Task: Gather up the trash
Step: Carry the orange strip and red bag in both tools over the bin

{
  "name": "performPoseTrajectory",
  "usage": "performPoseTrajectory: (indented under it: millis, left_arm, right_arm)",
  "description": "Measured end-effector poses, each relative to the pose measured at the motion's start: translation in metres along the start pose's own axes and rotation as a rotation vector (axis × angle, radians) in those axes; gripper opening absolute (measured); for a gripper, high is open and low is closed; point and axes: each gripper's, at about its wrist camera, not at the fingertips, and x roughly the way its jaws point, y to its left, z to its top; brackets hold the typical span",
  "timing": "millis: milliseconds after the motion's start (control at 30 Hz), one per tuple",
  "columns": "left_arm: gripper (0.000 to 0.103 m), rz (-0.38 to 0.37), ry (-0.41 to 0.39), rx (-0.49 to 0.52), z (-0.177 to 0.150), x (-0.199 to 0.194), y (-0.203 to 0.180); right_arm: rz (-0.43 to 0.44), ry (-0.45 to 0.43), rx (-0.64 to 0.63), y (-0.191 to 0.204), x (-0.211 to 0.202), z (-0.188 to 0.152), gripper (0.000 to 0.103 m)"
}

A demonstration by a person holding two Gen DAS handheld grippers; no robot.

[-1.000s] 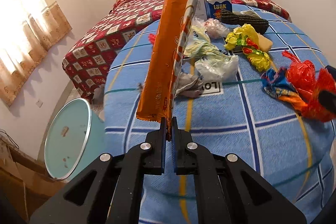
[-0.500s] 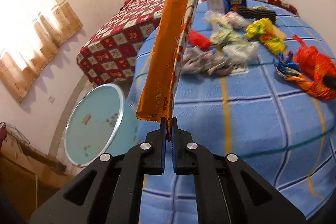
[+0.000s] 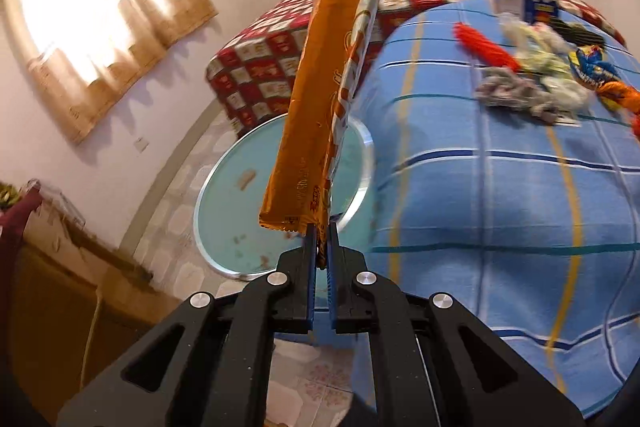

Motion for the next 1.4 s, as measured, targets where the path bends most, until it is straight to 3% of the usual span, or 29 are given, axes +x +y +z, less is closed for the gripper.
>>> performPoseTrajectory:
  millis: [500,867,1400]
  left_arm:
    - [0.004,0.088,0.111,-0.126,-0.004,0.044,0.060]
    - [0.004,0.129,0.120,-0.191,-0.003,0.050,0.094]
    - [0.004,0.154,0.126,-0.220,-0.003,0.053,0.110]
  right_arm:
    - [0.129,0.014,-0.097,0.069,0.085,0.048,0.009]
    - [0.182,0.040,-0.172,0.118,0.135,0.065,0.009]
    - [0.205,0.083,-0.285,0.167,0.189,0.071,0.009]
